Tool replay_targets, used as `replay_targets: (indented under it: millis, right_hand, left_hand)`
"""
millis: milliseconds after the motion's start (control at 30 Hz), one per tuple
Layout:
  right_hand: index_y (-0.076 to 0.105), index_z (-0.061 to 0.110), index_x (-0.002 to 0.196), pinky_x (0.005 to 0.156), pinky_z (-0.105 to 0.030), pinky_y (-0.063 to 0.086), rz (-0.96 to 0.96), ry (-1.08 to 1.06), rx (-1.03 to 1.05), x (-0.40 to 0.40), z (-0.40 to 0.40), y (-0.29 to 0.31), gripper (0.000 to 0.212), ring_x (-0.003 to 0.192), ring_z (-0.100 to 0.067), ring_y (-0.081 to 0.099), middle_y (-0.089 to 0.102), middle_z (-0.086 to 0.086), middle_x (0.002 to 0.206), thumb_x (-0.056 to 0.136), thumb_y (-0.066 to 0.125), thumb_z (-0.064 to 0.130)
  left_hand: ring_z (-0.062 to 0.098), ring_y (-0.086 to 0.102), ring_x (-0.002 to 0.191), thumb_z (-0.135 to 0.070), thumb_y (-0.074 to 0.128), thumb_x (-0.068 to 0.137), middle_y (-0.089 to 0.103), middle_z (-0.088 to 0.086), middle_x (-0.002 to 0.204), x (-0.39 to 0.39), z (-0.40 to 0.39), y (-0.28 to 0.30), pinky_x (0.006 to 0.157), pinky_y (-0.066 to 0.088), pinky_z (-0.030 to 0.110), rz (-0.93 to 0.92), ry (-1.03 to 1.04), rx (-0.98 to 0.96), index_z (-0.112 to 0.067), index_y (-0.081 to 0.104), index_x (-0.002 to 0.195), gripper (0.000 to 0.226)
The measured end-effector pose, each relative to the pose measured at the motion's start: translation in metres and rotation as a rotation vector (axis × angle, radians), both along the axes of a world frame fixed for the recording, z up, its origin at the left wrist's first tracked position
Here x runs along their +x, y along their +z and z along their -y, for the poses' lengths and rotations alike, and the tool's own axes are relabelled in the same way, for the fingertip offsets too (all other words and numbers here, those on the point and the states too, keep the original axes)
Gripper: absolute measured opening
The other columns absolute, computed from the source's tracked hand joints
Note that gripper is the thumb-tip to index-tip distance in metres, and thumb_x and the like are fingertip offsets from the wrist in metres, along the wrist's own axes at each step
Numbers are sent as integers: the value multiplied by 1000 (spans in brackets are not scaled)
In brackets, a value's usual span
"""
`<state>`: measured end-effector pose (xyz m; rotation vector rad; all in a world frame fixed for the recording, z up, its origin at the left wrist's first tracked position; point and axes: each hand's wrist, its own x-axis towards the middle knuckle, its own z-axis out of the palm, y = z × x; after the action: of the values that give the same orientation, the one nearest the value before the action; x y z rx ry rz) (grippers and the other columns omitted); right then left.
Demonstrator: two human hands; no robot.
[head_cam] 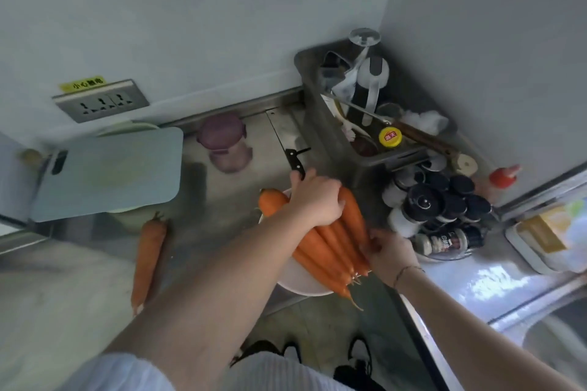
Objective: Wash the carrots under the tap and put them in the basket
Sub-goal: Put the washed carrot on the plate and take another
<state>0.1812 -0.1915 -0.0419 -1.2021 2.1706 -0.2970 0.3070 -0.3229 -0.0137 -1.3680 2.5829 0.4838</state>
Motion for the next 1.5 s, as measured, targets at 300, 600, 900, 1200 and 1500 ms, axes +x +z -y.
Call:
replay_targets:
  millis: [300,600,900,1200,1500]
  right_hand:
    - [63,27,86,63,-21,42,16,106,12,-9,9,-4,9,72,-11,59,66,4,80,90,56,31]
    - [66,32,110,82,-37,52,-316,331,-313,9,12,53,22,102,-27,62,67,-1,113,94,53,40]
    - [72,20,106,92,-33,47,-76,969,-580,185,47,57,32,101,-22,63,70,2,103,88,51,37]
    - [43,19,145,109,-34,40,56,989,74,272,85,21,53,128,-20,50,51,-3,140,97,56,35]
    - [56,13,130,89,-26,45,216,721,221,299,97,6,44,97,-16,56,61,-1,102,94,60,38]
  left_hand:
    - [25,44,124,-42,50,98,63,-3,116,6,2,-1,108,21,52,-80,11,-70,-27,62,123,31]
    - [21,55,111,-24,62,87,69,-6,113,104,-24,-7,96,42,38,-666,227,-356,-21,73,105,21]
    - [28,45,125,-36,63,88,50,-2,138,269,-82,-24,103,42,41,-218,904,-176,-26,53,134,49]
    - [29,54,118,-46,66,88,56,4,126,313,-63,-51,90,47,41,-235,1051,-28,-19,48,127,51]
    - [27,67,90,-47,74,69,69,1,92,325,-40,-50,69,49,31,-297,1119,175,-24,68,93,33]
